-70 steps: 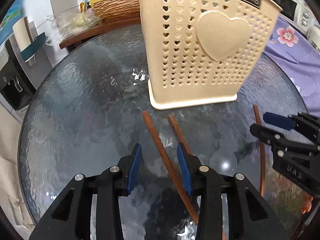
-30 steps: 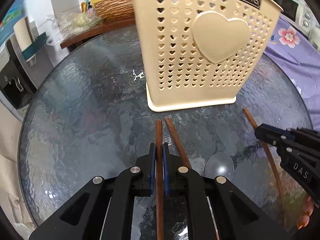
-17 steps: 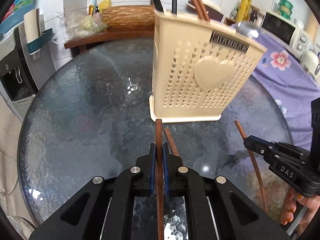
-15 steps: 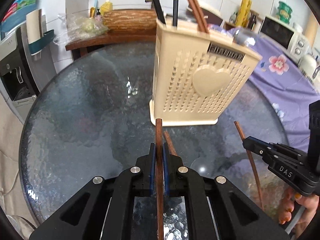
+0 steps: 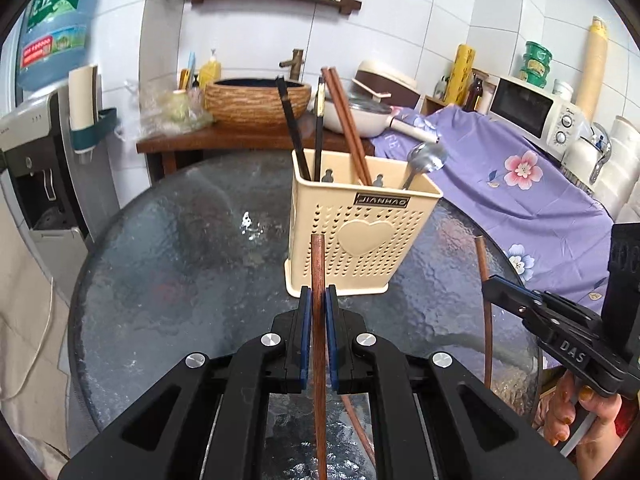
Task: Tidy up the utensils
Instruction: 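Lift the wooden chopsticks and carry them above the cream basket with both tools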
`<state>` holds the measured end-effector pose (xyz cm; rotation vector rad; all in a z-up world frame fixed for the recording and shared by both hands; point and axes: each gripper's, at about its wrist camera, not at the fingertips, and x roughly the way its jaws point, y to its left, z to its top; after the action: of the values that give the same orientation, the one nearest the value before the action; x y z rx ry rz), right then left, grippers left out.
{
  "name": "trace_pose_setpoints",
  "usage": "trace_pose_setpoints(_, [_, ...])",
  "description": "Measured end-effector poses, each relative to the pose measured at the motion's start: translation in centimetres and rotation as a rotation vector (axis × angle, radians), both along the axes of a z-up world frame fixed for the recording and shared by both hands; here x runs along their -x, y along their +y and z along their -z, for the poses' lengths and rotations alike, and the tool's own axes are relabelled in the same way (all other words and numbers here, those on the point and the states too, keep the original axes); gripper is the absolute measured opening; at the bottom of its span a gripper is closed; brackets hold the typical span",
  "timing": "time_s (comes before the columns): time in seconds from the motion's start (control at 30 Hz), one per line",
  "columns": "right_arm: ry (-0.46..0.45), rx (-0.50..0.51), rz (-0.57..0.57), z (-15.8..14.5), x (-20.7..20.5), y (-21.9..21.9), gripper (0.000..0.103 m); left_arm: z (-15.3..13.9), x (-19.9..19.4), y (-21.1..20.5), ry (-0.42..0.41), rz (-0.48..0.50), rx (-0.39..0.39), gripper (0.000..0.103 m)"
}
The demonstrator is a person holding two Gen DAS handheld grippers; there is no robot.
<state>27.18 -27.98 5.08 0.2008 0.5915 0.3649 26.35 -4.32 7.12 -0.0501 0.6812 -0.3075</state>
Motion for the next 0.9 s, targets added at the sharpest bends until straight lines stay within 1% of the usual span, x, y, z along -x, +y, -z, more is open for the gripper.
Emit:
trace_pose_setpoints(0.17, [-0.047,-0.001,-0.02,-1.4,1.6,0.4,0.007,-0.7,1.3,-0.1,-0.026,0.01,0.008,0.007])
trace_pose_setpoints(0.43, [-0.083,0.004,-0.038,-2.8,3.0,0.7,0.007,-2.1,2.5,0.1,-0.07,0.019,0.014,0.007])
trace_pose_setpoints(0.9, [-0.125,0.016,-0.045,-4.1,3.5,1.1,0.007,-3.3,3.1,0.6,-0.099,0.023,0.036,0.006])
